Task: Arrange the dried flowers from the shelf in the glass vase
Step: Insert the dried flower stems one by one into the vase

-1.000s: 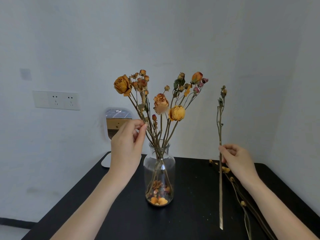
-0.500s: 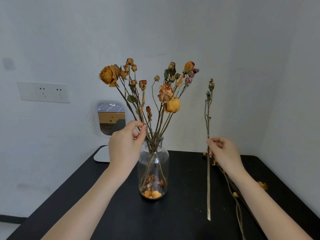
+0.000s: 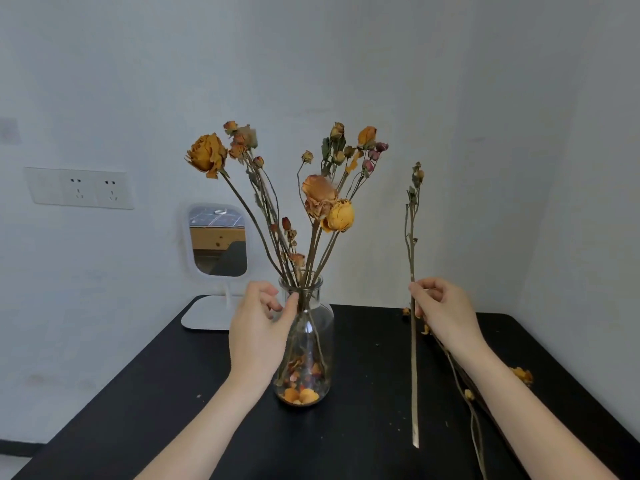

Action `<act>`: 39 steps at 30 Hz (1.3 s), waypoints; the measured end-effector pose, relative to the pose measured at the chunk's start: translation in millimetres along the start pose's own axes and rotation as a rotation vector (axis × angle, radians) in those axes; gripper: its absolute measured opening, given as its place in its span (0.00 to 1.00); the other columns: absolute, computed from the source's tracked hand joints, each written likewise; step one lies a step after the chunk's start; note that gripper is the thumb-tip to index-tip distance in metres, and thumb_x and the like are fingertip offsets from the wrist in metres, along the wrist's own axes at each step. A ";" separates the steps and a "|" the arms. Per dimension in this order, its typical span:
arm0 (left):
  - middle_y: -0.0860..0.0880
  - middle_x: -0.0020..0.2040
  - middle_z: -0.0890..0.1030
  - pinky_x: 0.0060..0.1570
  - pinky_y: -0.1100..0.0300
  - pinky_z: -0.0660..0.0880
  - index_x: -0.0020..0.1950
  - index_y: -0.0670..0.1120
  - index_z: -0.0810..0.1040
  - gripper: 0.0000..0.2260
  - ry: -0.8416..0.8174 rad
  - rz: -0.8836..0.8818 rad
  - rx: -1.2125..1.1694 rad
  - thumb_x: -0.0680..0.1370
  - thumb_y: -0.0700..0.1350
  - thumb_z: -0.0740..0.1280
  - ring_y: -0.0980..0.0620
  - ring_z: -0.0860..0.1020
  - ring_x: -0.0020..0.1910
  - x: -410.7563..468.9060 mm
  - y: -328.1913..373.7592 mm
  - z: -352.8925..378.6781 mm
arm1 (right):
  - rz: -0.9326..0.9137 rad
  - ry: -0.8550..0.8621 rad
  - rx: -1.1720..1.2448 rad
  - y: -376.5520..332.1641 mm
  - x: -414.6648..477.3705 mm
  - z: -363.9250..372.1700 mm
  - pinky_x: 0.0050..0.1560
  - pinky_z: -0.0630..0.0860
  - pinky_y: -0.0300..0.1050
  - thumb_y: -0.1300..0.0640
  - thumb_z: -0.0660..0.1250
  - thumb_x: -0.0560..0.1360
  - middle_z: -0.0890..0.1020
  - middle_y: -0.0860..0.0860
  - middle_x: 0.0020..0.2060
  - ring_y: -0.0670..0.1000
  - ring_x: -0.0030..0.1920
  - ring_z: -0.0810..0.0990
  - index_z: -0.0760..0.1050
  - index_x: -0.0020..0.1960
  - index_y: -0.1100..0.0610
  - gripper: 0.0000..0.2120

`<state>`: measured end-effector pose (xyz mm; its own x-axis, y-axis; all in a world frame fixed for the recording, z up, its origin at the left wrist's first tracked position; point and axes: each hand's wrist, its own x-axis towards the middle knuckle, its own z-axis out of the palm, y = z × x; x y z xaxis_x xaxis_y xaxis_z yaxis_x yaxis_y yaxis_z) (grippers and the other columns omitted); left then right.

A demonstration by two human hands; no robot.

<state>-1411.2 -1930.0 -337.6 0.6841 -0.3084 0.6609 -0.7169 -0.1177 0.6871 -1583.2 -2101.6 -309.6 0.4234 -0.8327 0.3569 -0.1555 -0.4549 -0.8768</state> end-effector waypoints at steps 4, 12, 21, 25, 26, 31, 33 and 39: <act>0.54 0.54 0.72 0.55 0.59 0.71 0.60 0.47 0.69 0.29 -0.123 -0.080 0.083 0.66 0.59 0.72 0.53 0.71 0.56 1.5 -7.3 21.0 | -0.031 0.014 0.002 -7.6 5.4 2.8 0.37 0.71 0.36 0.55 0.62 0.78 0.78 0.51 0.32 0.47 0.35 0.78 0.74 0.53 0.57 0.07; 0.55 0.50 0.76 0.50 0.61 0.73 0.56 0.49 0.70 0.27 -0.215 -0.159 -0.026 0.65 0.59 0.74 0.56 0.74 0.52 26.0 -9.3 36.6 | -0.144 0.089 0.207 -44.3 18.0 6.7 0.33 0.68 0.34 0.56 0.62 0.78 0.76 0.48 0.31 0.37 0.26 0.73 0.75 0.52 0.56 0.06; 0.57 0.54 0.77 0.56 0.59 0.69 0.56 0.54 0.70 0.26 -0.402 -0.283 -0.293 0.64 0.53 0.77 0.55 0.74 0.57 38.2 -27.7 31.8 | -0.405 0.185 0.410 -95.9 18.1 6.2 0.28 0.67 0.33 0.55 0.58 0.80 0.74 0.46 0.29 0.42 0.28 0.71 0.70 0.45 0.47 0.07; 0.59 0.54 0.76 0.59 0.57 0.68 0.57 0.55 0.70 0.25 -0.422 -0.329 -0.339 0.65 0.52 0.77 0.55 0.73 0.59 38.1 -30.9 34.5 | -0.470 0.188 0.459 -110.2 17.9 13.1 0.26 0.66 0.33 0.57 0.56 0.81 0.73 0.46 0.30 0.42 0.29 0.70 0.68 0.44 0.46 0.09; 0.59 0.54 0.76 0.59 0.57 0.68 0.57 0.55 0.70 0.25 -0.422 -0.337 -0.341 0.65 0.51 0.77 0.55 0.73 0.59 37.8 -31.0 35.3 | -0.484 0.185 0.467 -111.7 17.4 15.5 0.26 0.66 0.33 0.57 0.55 0.81 0.73 0.46 0.30 0.42 0.28 0.70 0.68 0.44 0.46 0.09; 0.60 0.54 0.75 0.59 0.58 0.67 0.57 0.56 0.69 0.24 -0.429 -0.324 -0.344 0.66 0.51 0.76 0.57 0.71 0.59 35.4 -31.8 37.6 | -0.505 0.121 0.468 -110.3 15.1 28.8 0.24 0.67 0.34 0.58 0.55 0.81 0.73 0.46 0.30 0.42 0.28 0.70 0.69 0.45 0.47 0.09; 0.61 0.52 0.73 0.58 0.59 0.66 0.56 0.58 0.67 0.24 -0.431 -0.323 -0.345 0.67 0.50 0.76 0.58 0.70 0.58 34.3 -32.1 38.1 | -0.496 0.086 0.423 -106.9 14.4 36.1 0.25 0.68 0.36 0.58 0.56 0.81 0.74 0.47 0.30 0.43 0.28 0.71 0.69 0.45 0.47 0.09; 0.65 0.49 0.73 0.45 0.69 0.66 0.56 0.59 0.66 0.24 -0.417 -0.313 -0.363 0.67 0.51 0.76 0.64 0.72 0.48 32.6 -31.5 38.7 | -0.489 0.006 0.154 -96.3 16.1 57.1 0.30 0.71 0.34 0.56 0.60 0.79 0.77 0.46 0.32 0.43 0.31 0.75 0.71 0.47 0.51 0.02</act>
<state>-1371.6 -1972.8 -349.3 0.6921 -0.6614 0.2891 -0.3502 0.0427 0.9357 -1510.5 -2053.1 -237.8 0.4084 -0.5362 0.7387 0.1927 -0.7404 -0.6439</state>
